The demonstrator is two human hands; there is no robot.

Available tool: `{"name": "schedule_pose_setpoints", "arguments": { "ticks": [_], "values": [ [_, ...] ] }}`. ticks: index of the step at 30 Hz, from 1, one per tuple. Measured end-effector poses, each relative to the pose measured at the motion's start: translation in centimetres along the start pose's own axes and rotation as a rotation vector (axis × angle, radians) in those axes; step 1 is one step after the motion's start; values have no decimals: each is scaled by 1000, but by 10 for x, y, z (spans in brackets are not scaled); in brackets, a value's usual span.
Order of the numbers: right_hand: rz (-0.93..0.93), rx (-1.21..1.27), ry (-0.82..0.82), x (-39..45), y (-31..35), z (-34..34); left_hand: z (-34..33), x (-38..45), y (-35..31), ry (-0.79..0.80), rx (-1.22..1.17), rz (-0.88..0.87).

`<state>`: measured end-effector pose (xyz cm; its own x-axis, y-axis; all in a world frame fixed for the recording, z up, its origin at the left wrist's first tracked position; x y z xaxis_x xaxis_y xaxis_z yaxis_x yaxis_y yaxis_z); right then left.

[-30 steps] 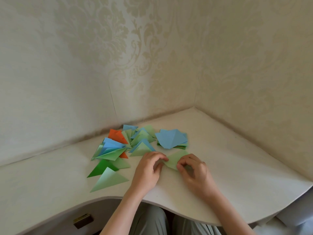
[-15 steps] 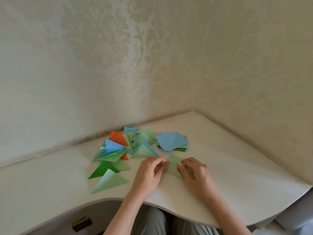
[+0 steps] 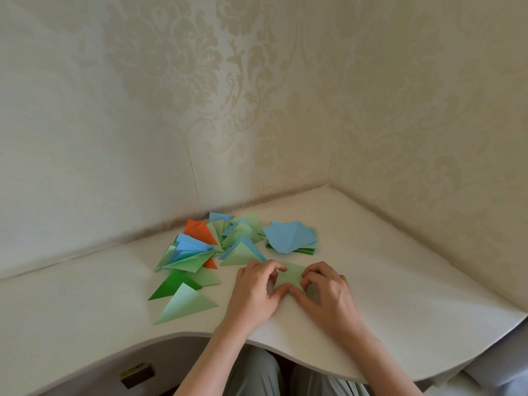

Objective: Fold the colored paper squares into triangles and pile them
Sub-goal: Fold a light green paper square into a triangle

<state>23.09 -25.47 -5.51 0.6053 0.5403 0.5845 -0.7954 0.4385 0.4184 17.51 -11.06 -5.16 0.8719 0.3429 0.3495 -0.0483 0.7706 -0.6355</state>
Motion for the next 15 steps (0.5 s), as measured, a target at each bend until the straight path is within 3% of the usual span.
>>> {"name": "schedule_pose_setpoints", "arguments": {
  "ticks": [11,15],
  "values": [
    [-70,111,32,3,-7,-2,4,3,10,29,-158,77],
    [-95,158,134,1,-12,-5,4,3,10,61,-150,80]
  ]
}}
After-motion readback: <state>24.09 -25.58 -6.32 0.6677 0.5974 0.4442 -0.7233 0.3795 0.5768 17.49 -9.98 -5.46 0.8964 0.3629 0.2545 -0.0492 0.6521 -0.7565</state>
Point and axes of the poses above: each hand's wrist, its own x-axis towards the middle knuckle, its own z-axis out of the back of the hand, y = z × x, the point moved 9 cm from there along x, towards the middle knuckle, and after that the axes turned 9 degrees about z, right-handed, at the moved point
